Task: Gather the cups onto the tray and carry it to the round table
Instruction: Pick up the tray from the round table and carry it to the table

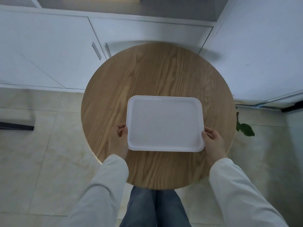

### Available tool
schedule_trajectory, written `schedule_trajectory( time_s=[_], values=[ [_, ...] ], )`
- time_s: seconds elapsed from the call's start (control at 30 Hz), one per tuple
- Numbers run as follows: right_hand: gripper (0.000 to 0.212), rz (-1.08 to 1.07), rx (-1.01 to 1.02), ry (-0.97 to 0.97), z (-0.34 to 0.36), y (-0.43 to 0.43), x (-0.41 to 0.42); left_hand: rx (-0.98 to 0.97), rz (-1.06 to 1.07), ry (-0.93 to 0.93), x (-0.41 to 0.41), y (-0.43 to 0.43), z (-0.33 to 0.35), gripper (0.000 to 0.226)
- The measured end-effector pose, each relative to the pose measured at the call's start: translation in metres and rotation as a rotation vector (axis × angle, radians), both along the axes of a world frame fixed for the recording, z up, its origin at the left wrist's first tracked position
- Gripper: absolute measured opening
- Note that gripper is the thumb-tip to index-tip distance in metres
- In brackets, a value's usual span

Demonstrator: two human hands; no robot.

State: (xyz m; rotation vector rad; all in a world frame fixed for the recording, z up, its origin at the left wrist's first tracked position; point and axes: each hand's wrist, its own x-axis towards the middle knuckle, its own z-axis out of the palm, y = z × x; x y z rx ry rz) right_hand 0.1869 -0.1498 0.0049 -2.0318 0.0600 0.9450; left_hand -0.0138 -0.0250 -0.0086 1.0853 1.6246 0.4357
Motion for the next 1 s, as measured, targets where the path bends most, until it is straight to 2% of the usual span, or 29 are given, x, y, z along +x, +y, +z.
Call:
schedule_trajectory(
  time_s=[0.37,0.53,1.0],
  values=[
    [0.030,0.218,0.146,-0.010,0.045,-0.017,-0.045,0.051,0.309,-0.125,-0.053,-0.050,0.044,0.016],
    [0.033,0.314,0.183,0.034,0.057,-0.009,-0.090,0.039,0.502,-0.196,-0.106,-0.065,0.052,0.025],
    [0.032,0.537,0.284,0.116,0.089,0.046,-0.309,0.169,0.843,-0.386,-0.322,-0.076,0.072,0.025]
  ],
)
